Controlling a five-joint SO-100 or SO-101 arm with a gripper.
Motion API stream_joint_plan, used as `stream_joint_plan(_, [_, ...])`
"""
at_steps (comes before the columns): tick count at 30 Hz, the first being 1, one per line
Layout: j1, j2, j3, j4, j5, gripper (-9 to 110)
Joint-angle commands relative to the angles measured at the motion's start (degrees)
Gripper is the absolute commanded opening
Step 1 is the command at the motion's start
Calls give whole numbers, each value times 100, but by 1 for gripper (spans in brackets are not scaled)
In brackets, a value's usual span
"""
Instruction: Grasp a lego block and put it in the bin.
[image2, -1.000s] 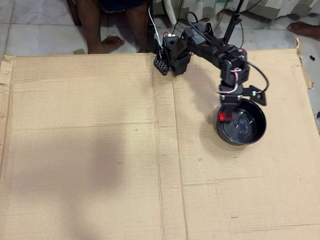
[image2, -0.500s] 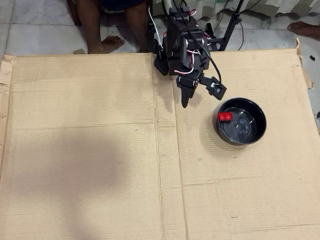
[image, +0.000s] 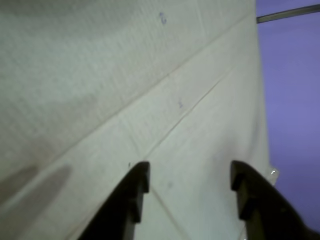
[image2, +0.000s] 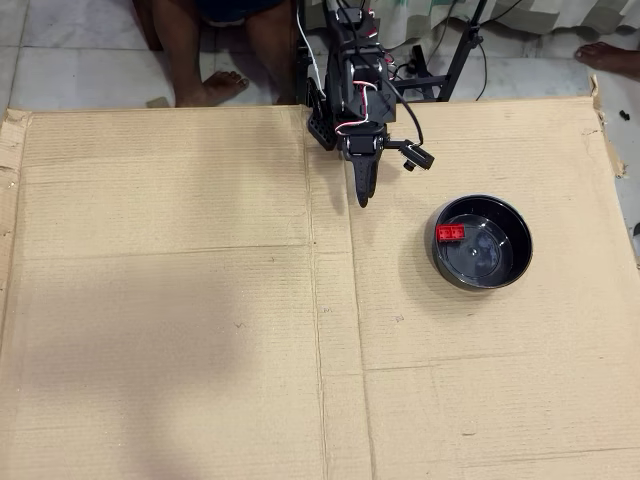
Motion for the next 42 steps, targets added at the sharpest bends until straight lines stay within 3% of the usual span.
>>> stream_joint_plan(1, [-123, 773, 703, -422, -167, 19])
stream_joint_plan(9, [-88, 2206, 1995, -633, -958, 19])
stream_joint_plan(18, [-97, 2399, 2602, -633, -2004, 19])
stream_joint_plan(28, [-62, 2399, 2874, -598, -2136, 18])
stream_joint_plan(35, [-62, 2399, 2874, -606, -2136, 2])
stream_joint_plan(42, [-62, 2399, 2874, -615, -2136, 0])
